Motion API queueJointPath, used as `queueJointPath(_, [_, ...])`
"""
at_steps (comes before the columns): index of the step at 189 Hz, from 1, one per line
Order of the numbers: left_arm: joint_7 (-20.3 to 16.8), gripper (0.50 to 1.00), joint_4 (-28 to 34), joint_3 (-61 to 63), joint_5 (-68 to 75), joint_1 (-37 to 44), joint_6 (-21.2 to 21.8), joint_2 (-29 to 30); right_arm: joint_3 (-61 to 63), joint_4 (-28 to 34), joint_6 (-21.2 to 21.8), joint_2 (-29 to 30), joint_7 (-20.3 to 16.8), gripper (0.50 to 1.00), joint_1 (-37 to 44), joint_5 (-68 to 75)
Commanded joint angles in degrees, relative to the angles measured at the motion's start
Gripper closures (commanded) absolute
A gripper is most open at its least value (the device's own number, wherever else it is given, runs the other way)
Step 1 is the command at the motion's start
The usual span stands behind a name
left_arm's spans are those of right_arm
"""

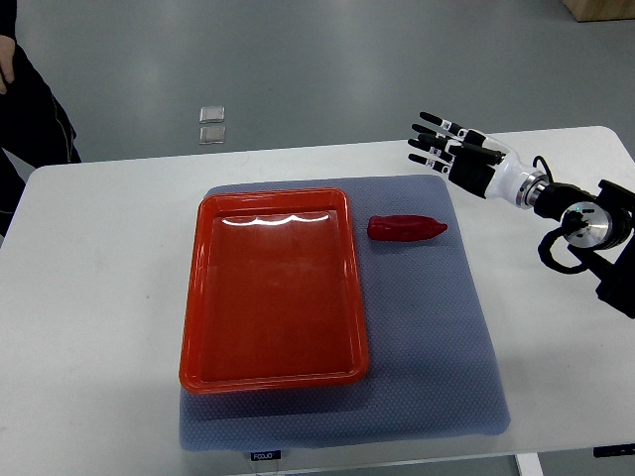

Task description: Place red pepper on red tray

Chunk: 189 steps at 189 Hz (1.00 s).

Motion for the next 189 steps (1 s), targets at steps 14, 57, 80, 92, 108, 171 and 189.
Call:
queueJointPath(14, [-0.01, 0.500, 0.09, 0.00, 0.00, 0.00, 0.35, 0.00, 0.09, 0.00, 0.11, 0.01, 0.00, 0.585, 0.03, -0.64])
queueJointPath(57, [-0.01, 0.500, 0.00, 0.00, 0.00, -0.09, 0.26, 0.00, -0.27, 0.00, 0.55, -0.08, 0.00, 0.587, 0.03, -1.70])
queueJointPath(80, [-0.01, 0.500, 0.00, 0.00, 0.00, -0.09, 0.35, 0.00, -0.18, 0.00, 0.73, -0.34, 0.09, 0.587, 0.82, -6.88])
queueJointPath(92, [-0.01, 0.500, 0.00, 0.00, 0.00, -0.09, 0.35, 0.00, -0.18, 0.00, 0.82, -0.25, 0.09, 0.587, 2.05, -10.48])
queueJointPath(108, [-0.01, 0.500, 0.00, 0.00, 0.00, -0.09, 0.35, 0.00, -0.26, 0.09, 1.08, -0.43, 0.18, 0.587, 3.10, -15.58])
queueJointPath(171, [-0.01, 0.500, 0.00, 0.00, 0.00, -0.09, 0.35, 0.00, -0.88, 3.78, 1.17, -1.22, 2.11, 0.587, 6.71, -49.34])
queueJointPath(189, [-0.01, 0.500, 0.00, 0.00, 0.00, -0.09, 0.35, 0.00, -0.88, 4.40, -0.15, -1.92, 2.37, 0.587, 6.88, -63.38])
